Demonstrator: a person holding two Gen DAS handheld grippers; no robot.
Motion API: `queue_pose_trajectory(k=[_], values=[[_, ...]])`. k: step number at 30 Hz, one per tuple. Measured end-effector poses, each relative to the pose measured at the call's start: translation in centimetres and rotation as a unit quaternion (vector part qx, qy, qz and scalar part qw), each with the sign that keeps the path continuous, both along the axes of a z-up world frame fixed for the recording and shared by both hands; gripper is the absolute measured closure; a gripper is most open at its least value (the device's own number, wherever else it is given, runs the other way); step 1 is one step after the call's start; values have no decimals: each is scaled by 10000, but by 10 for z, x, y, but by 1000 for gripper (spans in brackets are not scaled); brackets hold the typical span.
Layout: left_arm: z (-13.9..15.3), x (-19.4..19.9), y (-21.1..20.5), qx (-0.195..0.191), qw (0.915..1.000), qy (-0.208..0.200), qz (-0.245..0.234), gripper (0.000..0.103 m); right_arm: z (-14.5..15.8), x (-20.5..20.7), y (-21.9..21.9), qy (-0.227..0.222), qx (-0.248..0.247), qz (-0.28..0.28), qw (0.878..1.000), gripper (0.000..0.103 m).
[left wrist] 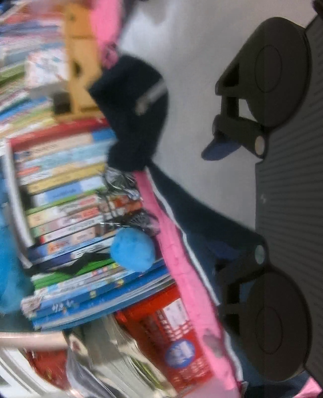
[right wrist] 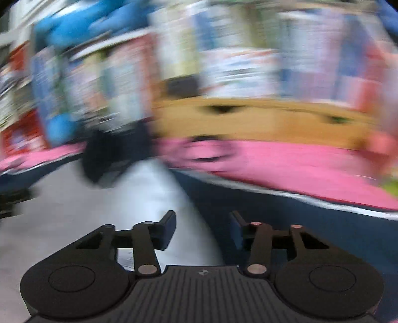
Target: Fold clothes
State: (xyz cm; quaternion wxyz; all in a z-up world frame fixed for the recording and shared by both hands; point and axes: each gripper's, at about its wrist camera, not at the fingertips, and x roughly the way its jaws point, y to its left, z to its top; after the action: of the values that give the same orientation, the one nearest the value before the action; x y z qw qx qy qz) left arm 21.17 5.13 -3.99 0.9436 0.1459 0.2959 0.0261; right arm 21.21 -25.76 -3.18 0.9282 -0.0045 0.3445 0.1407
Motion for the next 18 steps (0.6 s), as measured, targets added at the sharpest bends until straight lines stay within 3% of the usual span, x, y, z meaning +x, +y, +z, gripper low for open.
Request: queue_pose_trajectory(k=[3,4,5,8,11,15,17,18], values=[[-10,26,20,-236,9995,-2,205,37,-24,28,57,42,-398,478,9981,65],[-9,34,26,-267,9993,21,274,31,-29,37,67,-133,-561,455,9973,66],[-10,42,29,-241,9991,42,358,27,-34,46,74,-292,-712,414,9962,66],[-12,64,31,-20,9981,44,619,27,-34,79,76,-458,-1040,-128,9934,64],[-13,81,31,210,9967,15,783,25,-36,93,84,-694,-1601,-275,9843,57],[-12,91,42,21,9953,67,969,15,-34,101,72,-589,-1347,-370,9884,48],[-11,99,52,-189,9935,131,1118,5,-35,108,59,-411,-1004,-512,9928,36],[-9,101,58,-207,9931,171,1144,5,-36,112,53,-313,-829,-601,9943,26]])
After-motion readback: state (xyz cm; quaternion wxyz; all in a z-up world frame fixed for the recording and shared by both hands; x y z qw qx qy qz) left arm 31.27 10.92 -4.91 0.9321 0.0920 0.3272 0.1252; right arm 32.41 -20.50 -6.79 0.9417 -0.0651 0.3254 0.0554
